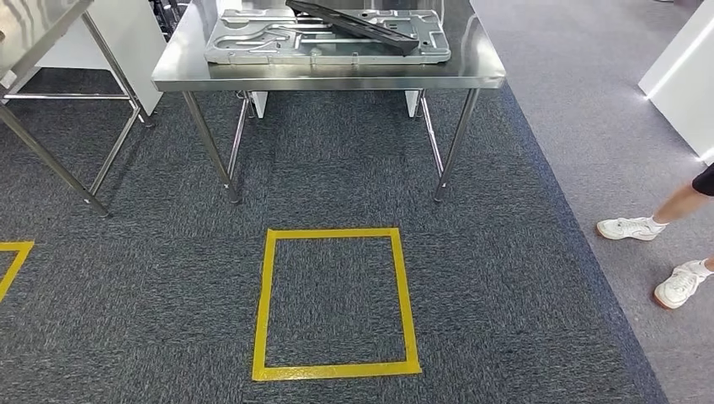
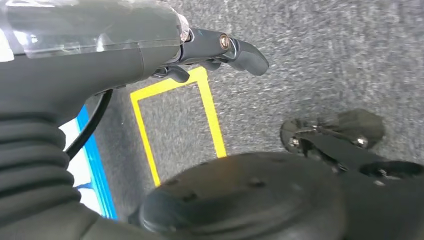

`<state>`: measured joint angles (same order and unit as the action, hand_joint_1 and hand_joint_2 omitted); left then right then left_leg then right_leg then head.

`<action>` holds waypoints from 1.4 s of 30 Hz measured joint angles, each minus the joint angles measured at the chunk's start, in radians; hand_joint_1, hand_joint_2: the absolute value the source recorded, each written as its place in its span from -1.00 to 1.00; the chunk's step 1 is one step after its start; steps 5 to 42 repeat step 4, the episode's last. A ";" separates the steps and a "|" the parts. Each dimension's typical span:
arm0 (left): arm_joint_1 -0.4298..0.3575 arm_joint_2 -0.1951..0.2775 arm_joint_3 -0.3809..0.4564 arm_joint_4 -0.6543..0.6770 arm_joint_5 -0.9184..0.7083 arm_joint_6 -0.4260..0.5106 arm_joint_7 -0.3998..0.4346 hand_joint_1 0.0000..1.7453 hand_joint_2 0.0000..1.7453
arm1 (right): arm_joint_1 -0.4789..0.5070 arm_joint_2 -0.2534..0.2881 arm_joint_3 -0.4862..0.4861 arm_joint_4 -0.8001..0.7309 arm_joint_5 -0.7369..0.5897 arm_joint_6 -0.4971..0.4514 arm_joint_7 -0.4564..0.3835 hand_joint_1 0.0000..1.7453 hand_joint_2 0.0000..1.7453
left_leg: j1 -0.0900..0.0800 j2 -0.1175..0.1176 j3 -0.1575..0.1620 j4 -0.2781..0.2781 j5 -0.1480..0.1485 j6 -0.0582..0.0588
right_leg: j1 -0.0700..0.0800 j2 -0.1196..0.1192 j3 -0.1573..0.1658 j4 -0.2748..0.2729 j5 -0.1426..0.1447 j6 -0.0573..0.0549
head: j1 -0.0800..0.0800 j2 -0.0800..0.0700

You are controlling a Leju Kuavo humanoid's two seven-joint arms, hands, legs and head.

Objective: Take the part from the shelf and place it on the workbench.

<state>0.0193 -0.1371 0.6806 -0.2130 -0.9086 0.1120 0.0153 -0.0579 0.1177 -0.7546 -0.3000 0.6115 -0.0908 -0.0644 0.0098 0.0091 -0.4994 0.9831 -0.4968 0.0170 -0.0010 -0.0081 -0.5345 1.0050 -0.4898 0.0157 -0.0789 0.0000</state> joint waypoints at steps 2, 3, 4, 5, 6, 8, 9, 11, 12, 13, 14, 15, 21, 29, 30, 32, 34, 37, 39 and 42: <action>0.003 0.006 -0.035 -0.006 0.050 -0.006 -0.001 -1.00 -1.00 | 0.012 -0.007 0.039 -0.004 -0.034 0.004 0.004 -1.00 -1.00 | 0.002 0.002 -0.004 -0.005 0.007 0.011 | -0.004 0.003 -0.038 0.085 -0.055 0.011 | 0.000 0.000; 0.004 0.009 -0.052 -0.010 0.073 -0.008 -0.002 -1.00 -1.00 | 0.020 -0.010 0.058 -0.005 -0.050 0.005 0.007 -1.00 -1.00 | 0.002 0.003 -0.008 -0.005 0.009 0.014 | -0.005 0.004 -0.071 0.154 -0.092 0.015 | 0.000 0.000; 0.004 0.010 -0.060 -0.013 0.086 -0.009 -0.002 -1.00 -1.00 | 0.024 -0.011 0.068 -0.005 -0.058 0.006 0.009 -1.00 -1.00 | 0.001 0.003 -0.010 -0.004 0.010 0.016 | -0.006 0.004 -0.089 0.194 -0.114 0.017 | 0.000 0.000; 0.004 0.010 -0.060 -0.013 0.086 -0.009 -0.002 -1.00 -1.00 | 0.024 -0.011 0.068 -0.005 -0.058 0.006 0.009 -1.00 -1.00 | 0.001 0.003 -0.010 -0.004 0.010 0.016 | -0.006 0.004 -0.089 0.194 -0.114 0.017 | 0.000 0.000; 0.004 0.010 -0.060 -0.013 0.086 -0.009 -0.002 -1.00 -1.00 | 0.024 -0.011 0.068 -0.005 -0.058 0.006 0.009 -1.00 -1.00 | 0.001 0.003 -0.010 -0.004 0.010 0.016 | -0.006 0.004 -0.089 0.194 -0.114 0.017 | 0.000 0.000; 0.004 0.010 -0.060 -0.013 0.086 -0.009 -0.002 -1.00 -1.00 | 0.024 -0.011 0.068 -0.005 -0.058 0.006 0.009 -1.00 -1.00 | 0.001 0.003 -0.010 -0.004 0.010 0.016 | -0.006 0.004 -0.089 0.194 -0.114 0.017 | 0.000 0.000; 0.004 0.010 -0.060 -0.013 0.086 -0.009 -0.002 -1.00 -1.00 | 0.024 -0.011 0.068 -0.005 -0.058 0.006 0.009 -1.00 -1.00 | 0.001 0.003 -0.010 -0.004 0.010 0.016 | -0.006 0.004 -0.089 0.194 -0.114 0.017 | 0.000 0.000; 0.004 0.010 -0.060 -0.013 0.086 -0.009 -0.002 -1.00 -1.00 | 0.024 -0.011 0.068 -0.005 -0.058 0.006 0.009 -1.00 -1.00 | 0.001 0.003 -0.010 -0.004 0.010 0.016 | -0.006 0.004 -0.089 0.194 -0.114 0.017 | 0.000 0.000; 0.004 0.010 -0.060 -0.013 0.086 -0.009 -0.002 -1.00 -1.00 | 0.024 -0.011 0.068 -0.005 -0.058 0.006 0.009 -1.00 -1.00 | 0.001 0.003 -0.010 -0.004 0.010 0.016 | -0.006 0.004 -0.089 0.194 -0.114 0.017 | 0.000 0.000; 0.004 0.010 -0.060 -0.013 0.086 -0.009 -0.002 -1.00 -1.00 | 0.024 -0.011 0.068 -0.005 -0.058 0.006 0.009 -1.00 -1.00 | 0.001 0.003 -0.010 -0.004 0.010 0.016 | -0.006 0.004 -0.089 0.194 -0.114 0.017 | 0.000 0.000; 0.004 0.010 -0.060 -0.013 0.086 -0.009 -0.002 -1.00 -1.00 | 0.024 -0.011 0.068 -0.005 -0.058 0.006 0.009 -1.00 -1.00 | 0.001 0.003 -0.010 -0.004 0.010 0.016 | -0.006 0.004 -0.089 0.194 -0.114 0.017 | 0.000 0.000; 0.004 0.010 -0.060 -0.013 0.086 -0.009 -0.002 -1.00 -1.00 | 0.024 -0.011 0.068 -0.005 -0.058 0.006 0.009 -1.00 -1.00 | 0.001 0.003 -0.010 -0.004 0.010 0.016 | -0.006 0.004 -0.089 0.194 -0.114 0.017 | 0.000 0.000; 0.004 0.010 -0.060 -0.013 0.086 -0.009 -0.002 -1.00 -1.00 | 0.024 -0.011 0.068 -0.005 -0.058 0.006 0.009 -1.00 -1.00 | 0.001 0.003 -0.010 -0.004 0.010 0.016 | -0.006 0.004 -0.089 0.194 -0.114 0.017 | 0.000 0.000; 0.004 0.010 -0.060 -0.013 0.086 -0.009 -0.002 -1.00 -1.00 | 0.024 -0.011 0.068 -0.005 -0.058 0.006 0.009 -1.00 -1.00 | 0.001 0.003 -0.010 -0.004 0.010 0.016 | -0.006 0.004 -0.089 0.194 -0.114 0.017 | 0.000 0.000; 0.004 0.010 -0.060 -0.013 0.086 -0.009 -0.002 -1.00 -1.00 | 0.024 -0.011 0.068 -0.005 -0.058 0.006 0.009 -1.00 -1.00 | 0.001 0.003 -0.010 -0.004 0.010 0.016 | -0.006 0.004 -0.089 0.194 -0.114 0.017 | 0.000 0.000; 0.004 0.010 -0.060 -0.013 0.086 -0.009 -0.002 -1.00 -1.00 | 0.024 -0.011 0.068 -0.005 -0.058 0.006 0.009 -1.00 -1.00 | 0.001 0.003 -0.010 -0.004 0.010 0.016 | -0.006 0.004 -0.089 0.194 -0.114 0.017 | 0.000 0.000; 0.004 0.010 -0.060 -0.013 0.086 -0.009 -0.002 -1.00 -1.00 | 0.024 -0.011 0.068 -0.005 -0.058 0.006 0.009 -1.00 -1.00 | 0.001 0.003 -0.010 -0.004 0.010 0.016 | -0.006 0.004 -0.089 0.194 -0.114 0.017 | 0.000 0.000; 0.004 0.010 -0.060 -0.013 0.086 -0.009 -0.002 -1.00 -1.00 | 0.024 -0.011 0.068 -0.005 -0.058 0.006 0.009 -1.00 -1.00 | 0.001 0.003 -0.010 -0.004 0.010 0.016 | -0.006 0.004 -0.089 0.194 -0.114 0.017 | 0.000 0.000; 0.004 0.010 -0.060 -0.013 0.086 -0.009 -0.002 -1.00 -1.00 | 0.024 -0.011 0.068 -0.005 -0.058 0.006 0.009 -1.00 -1.00 | 0.001 0.003 -0.010 -0.004 0.010 0.016 | -0.006 0.004 -0.089 0.194 -0.114 0.017 | 0.000 0.000; 0.004 0.010 -0.060 -0.013 0.086 -0.009 -0.002 -1.00 -1.00 | 0.024 -0.011 0.068 -0.005 -0.058 0.006 0.009 -1.00 -1.00 | 0.001 0.003 -0.010 -0.004 0.010 0.016 | -0.006 0.004 -0.089 0.194 -0.114 0.017 | 0.000 0.000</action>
